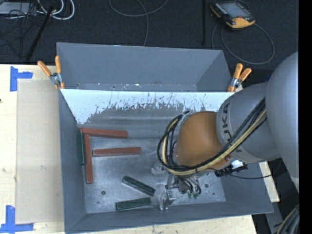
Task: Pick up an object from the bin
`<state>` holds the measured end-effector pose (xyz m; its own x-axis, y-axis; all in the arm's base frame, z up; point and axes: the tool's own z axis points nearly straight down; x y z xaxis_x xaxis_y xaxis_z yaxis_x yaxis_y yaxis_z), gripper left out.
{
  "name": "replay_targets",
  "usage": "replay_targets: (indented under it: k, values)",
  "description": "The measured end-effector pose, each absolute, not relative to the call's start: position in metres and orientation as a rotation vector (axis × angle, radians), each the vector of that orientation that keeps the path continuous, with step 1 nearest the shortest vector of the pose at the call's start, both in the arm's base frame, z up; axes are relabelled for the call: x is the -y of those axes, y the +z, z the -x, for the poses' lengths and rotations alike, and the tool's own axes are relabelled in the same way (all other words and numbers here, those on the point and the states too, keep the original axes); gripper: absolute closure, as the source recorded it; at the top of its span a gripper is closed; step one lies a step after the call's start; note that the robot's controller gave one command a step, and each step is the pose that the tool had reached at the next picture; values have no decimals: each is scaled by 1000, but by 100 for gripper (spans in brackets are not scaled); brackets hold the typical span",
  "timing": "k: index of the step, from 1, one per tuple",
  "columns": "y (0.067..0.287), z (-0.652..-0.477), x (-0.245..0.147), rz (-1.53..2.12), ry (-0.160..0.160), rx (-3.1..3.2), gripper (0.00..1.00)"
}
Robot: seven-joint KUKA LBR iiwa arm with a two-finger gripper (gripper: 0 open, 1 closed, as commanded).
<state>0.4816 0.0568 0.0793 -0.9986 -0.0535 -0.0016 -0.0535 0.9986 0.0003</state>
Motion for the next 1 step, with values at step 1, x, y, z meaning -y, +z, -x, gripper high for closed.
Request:
replay_targets:
  k: [1]
  values:
    - [75,-505,-118,-1,4,-3128,100]
